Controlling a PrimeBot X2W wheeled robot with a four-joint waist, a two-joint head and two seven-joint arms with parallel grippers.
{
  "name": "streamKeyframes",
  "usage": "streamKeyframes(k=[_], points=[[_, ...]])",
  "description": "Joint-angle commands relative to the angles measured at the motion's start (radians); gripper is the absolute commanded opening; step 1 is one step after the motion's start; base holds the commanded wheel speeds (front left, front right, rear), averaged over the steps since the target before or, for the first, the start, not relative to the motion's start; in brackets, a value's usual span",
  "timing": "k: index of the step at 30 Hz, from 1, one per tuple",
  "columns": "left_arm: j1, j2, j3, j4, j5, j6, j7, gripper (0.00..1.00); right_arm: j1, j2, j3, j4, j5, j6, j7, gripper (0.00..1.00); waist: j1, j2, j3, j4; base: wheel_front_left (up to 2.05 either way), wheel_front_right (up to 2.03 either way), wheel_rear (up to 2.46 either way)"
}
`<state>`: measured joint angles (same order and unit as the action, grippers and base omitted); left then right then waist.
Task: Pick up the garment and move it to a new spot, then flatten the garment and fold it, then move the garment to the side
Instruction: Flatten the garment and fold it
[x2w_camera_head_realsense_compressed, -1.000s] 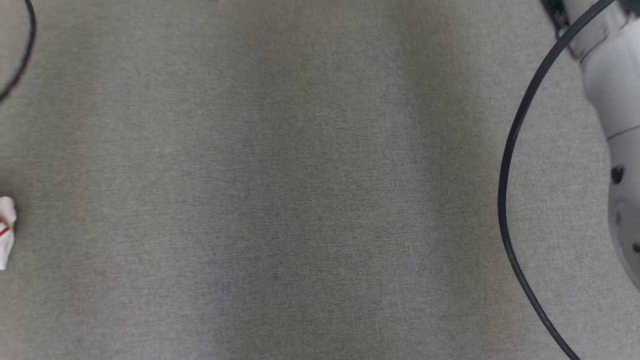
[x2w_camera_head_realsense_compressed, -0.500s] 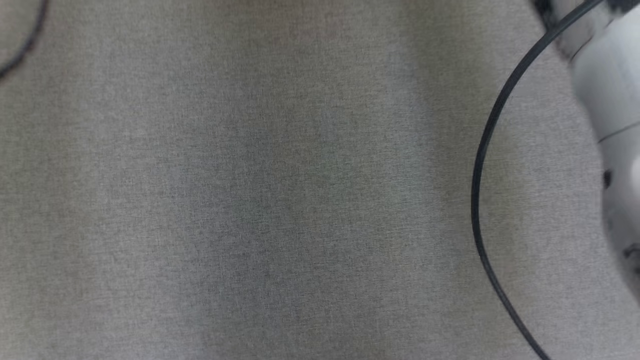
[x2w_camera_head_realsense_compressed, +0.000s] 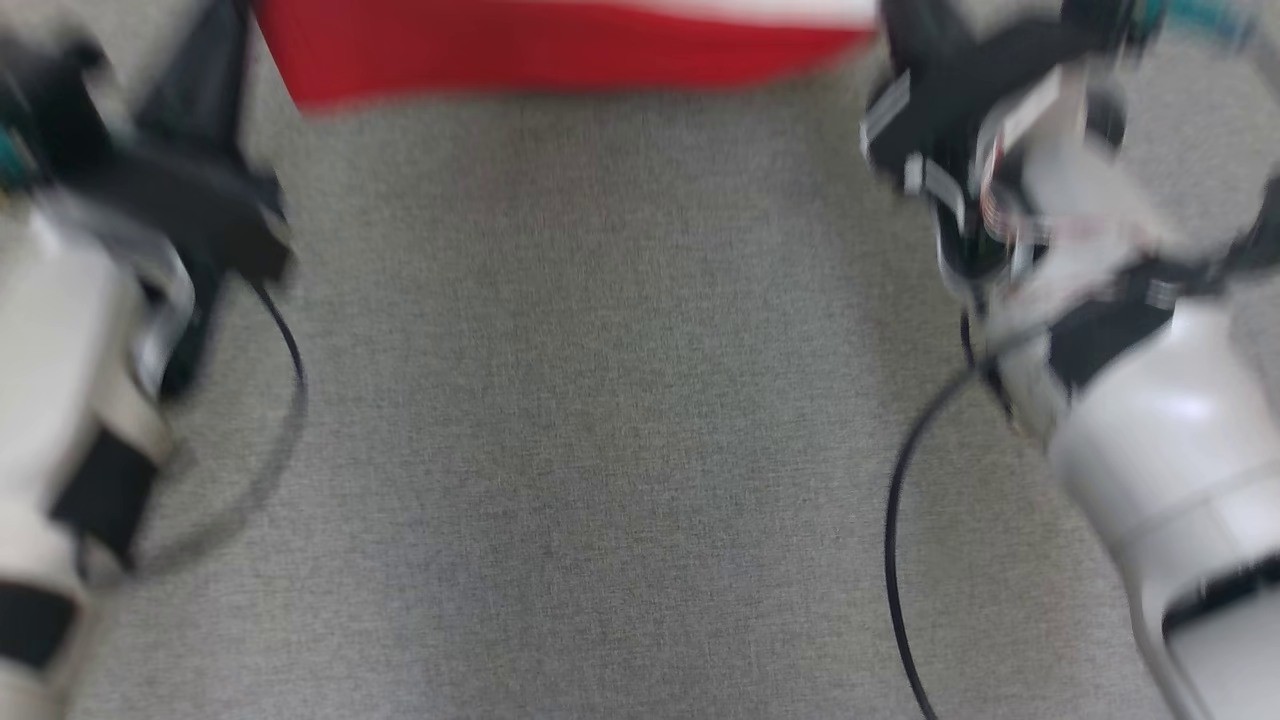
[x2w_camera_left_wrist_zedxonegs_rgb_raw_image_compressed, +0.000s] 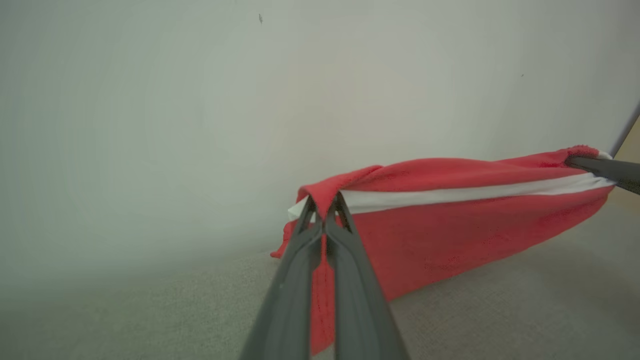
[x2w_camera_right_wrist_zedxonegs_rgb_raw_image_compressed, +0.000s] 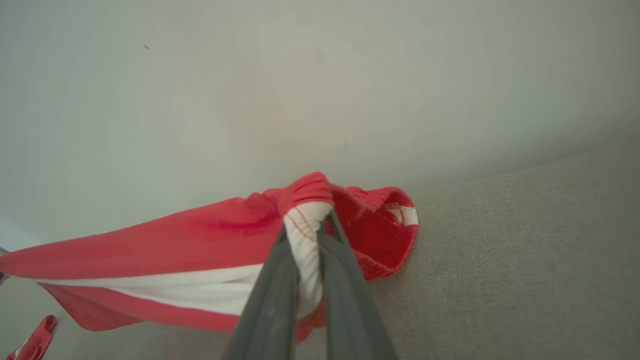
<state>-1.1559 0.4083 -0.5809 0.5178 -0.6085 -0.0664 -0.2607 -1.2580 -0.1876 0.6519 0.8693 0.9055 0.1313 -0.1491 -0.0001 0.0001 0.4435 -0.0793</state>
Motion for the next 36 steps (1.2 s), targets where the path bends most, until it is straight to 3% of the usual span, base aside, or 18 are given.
streamKeyframes(k=[1, 9, 14, 27, 36], points=[[0.091, 0.010, 0.010, -0.048, -0.018, 0.017, -0.006, 0.00, 0.077, -0.027, 0.019, -0.033, 0.022, -0.001, -0.010, 0.00, 0.0001, -0.0001, -0.057, 0.006, 0.00, 0.00, 0.00], [0.480, 0.002, 0.054, -0.294, -0.028, 0.104, -0.006, 0.00, 0.364, -0.110, 0.093, -0.210, 0.075, -0.001, -0.063, 0.00, 0.0001, -0.0001, -0.139, 0.012, 0.00, 0.00, 0.00], [0.672, -0.024, 0.072, -0.389, 0.015, 0.129, -0.006, 0.00, 0.521, -0.161, 0.101, -0.308, 0.077, -0.001, -0.082, 0.00, 0.0001, -0.0001, -0.184, 0.018, 0.00, 0.00, 0.00], [0.979, -0.109, 0.152, -0.461, 0.083, 0.125, -0.006, 0.00, 0.863, -0.226, -0.011, -0.476, 0.029, -0.001, -0.082, 0.00, 0.0001, -0.0001, -0.296, 0.036, 0.00, 0.00, 0.00], [1.158, -0.170, 0.230, -0.476, 0.151, 0.128, -0.006, 0.00, 1.110, -0.187, -0.142, -0.594, -0.024, -0.001, 0.018, 0.00, 0.0001, -0.0001, -0.344, 0.046, 0.00, 0.00, 0.00]])
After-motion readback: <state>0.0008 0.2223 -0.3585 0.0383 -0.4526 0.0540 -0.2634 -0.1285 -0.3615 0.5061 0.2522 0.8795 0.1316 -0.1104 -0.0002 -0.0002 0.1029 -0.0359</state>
